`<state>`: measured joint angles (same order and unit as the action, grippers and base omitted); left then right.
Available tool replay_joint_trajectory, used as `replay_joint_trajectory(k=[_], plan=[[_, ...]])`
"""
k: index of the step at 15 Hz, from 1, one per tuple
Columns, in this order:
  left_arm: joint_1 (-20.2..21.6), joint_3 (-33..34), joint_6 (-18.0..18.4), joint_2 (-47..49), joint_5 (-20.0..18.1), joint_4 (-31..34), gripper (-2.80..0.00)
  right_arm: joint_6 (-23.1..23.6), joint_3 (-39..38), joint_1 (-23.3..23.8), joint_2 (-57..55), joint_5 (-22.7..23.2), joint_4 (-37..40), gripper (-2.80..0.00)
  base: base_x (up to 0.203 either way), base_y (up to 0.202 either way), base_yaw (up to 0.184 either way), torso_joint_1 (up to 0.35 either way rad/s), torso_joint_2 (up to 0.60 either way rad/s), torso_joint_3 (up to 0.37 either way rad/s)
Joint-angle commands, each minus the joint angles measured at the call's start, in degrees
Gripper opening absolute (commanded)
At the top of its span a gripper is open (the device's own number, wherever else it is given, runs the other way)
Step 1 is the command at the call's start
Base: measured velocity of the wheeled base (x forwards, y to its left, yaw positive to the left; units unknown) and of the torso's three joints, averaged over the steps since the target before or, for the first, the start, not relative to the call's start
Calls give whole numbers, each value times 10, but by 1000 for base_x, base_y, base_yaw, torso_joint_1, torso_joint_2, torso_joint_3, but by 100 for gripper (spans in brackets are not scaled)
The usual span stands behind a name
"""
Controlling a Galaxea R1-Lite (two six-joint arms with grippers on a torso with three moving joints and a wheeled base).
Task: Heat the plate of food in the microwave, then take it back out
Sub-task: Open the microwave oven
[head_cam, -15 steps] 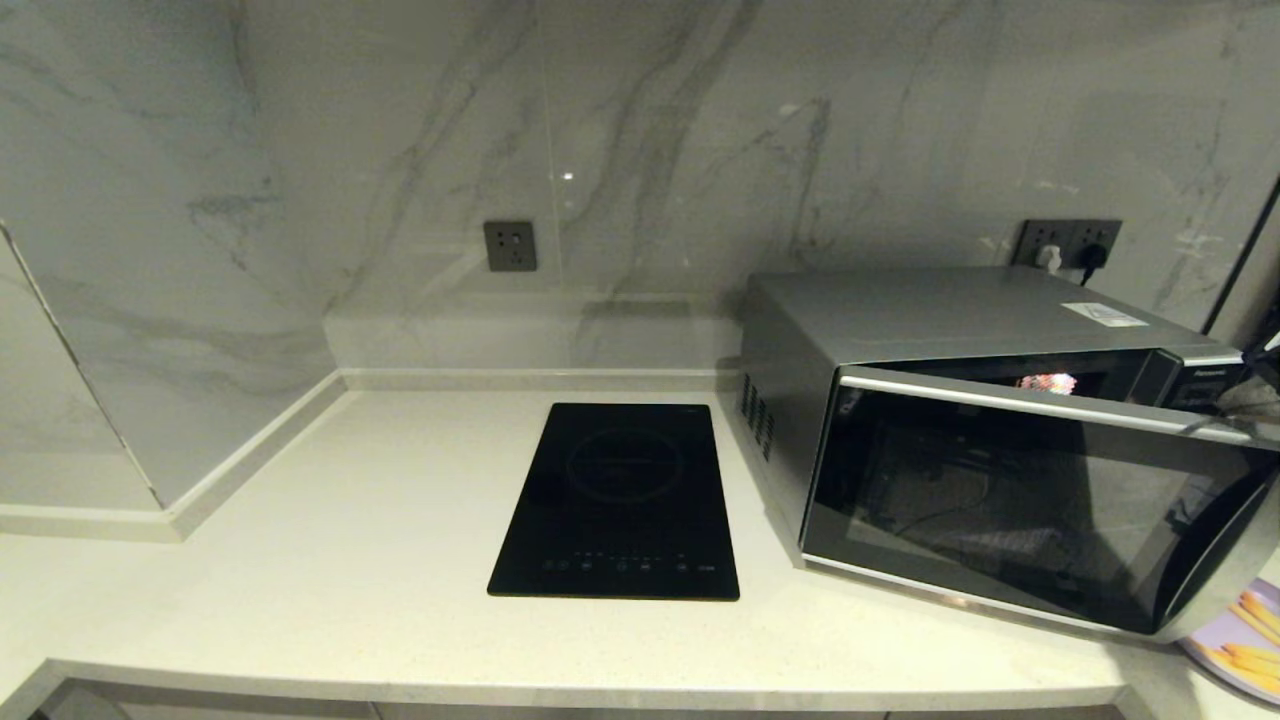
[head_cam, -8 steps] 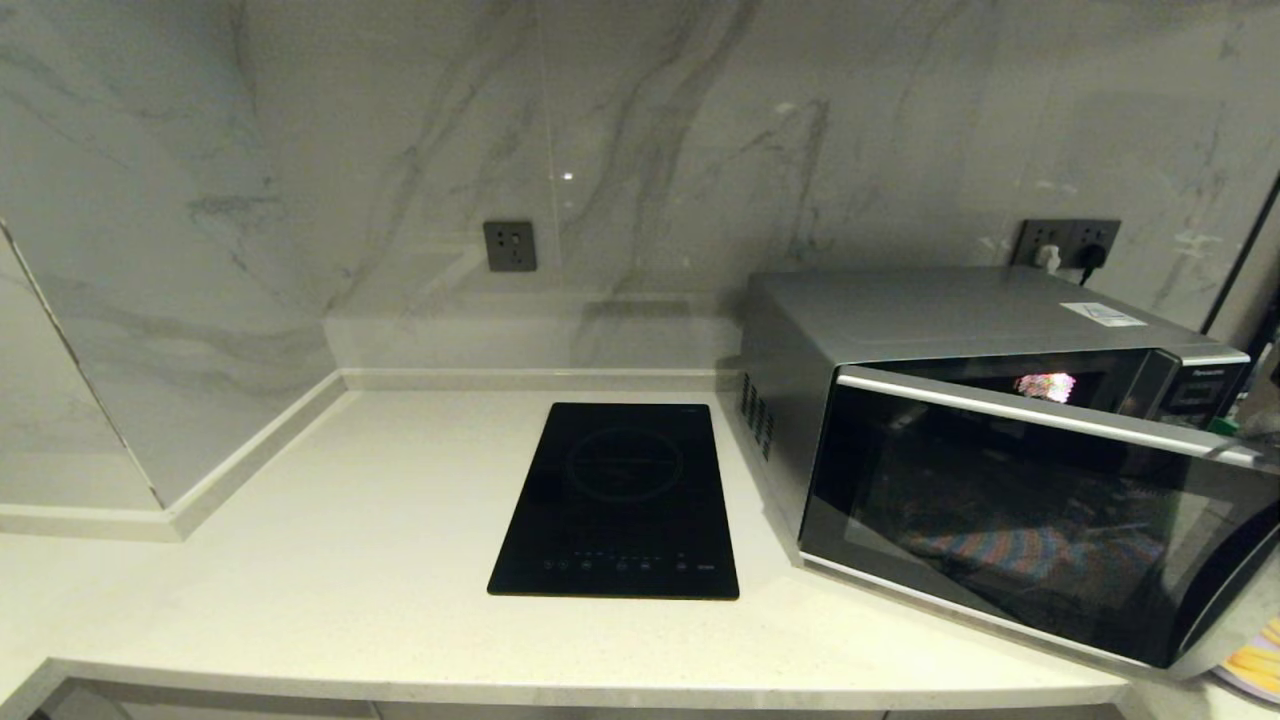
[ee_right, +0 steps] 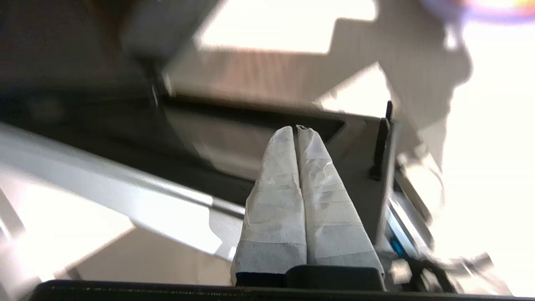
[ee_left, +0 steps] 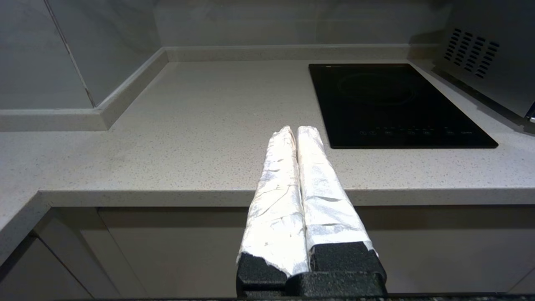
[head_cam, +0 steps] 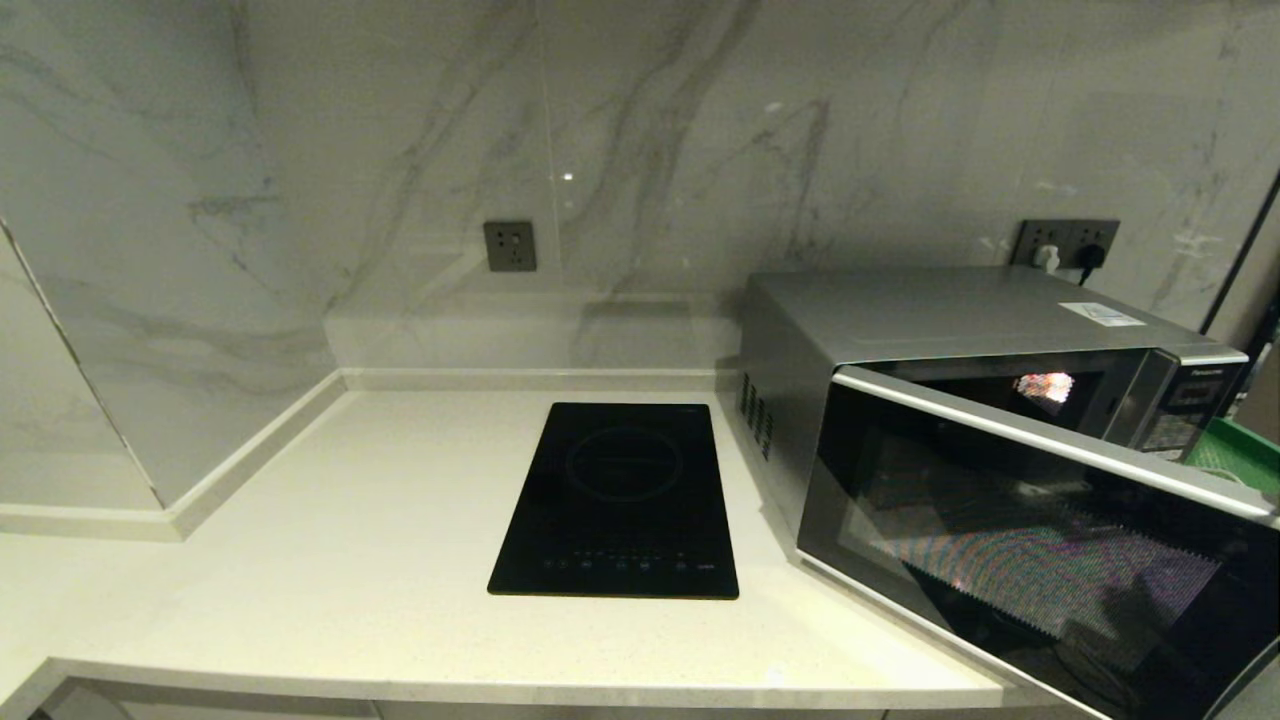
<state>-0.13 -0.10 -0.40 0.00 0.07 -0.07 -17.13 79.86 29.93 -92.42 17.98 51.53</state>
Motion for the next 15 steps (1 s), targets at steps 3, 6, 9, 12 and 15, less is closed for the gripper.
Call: replay_joint_trajectory(k=[3,6,9,12,15], plan=[[0,0,0,0,0,0,-280,76,-34,5,92,21,70,-280,0,0,0,0,0,0],[0,0,0,0,0,0,-280,126,-35,5,137,44,122,-280,0,0,0,0,0,0],[0,0,0,0,0,0,-280,180,-36,5,181,75,176,-280,0,0,0,0,0,0],[0,0,0,0,0,0,-280,248,-36,3,227,91,249,-280,0,0,0,0,0,0],[0,0,0,0,0,0,-280,331,-38,2,263,96,307,-280,0,0,0,0,0,0]])
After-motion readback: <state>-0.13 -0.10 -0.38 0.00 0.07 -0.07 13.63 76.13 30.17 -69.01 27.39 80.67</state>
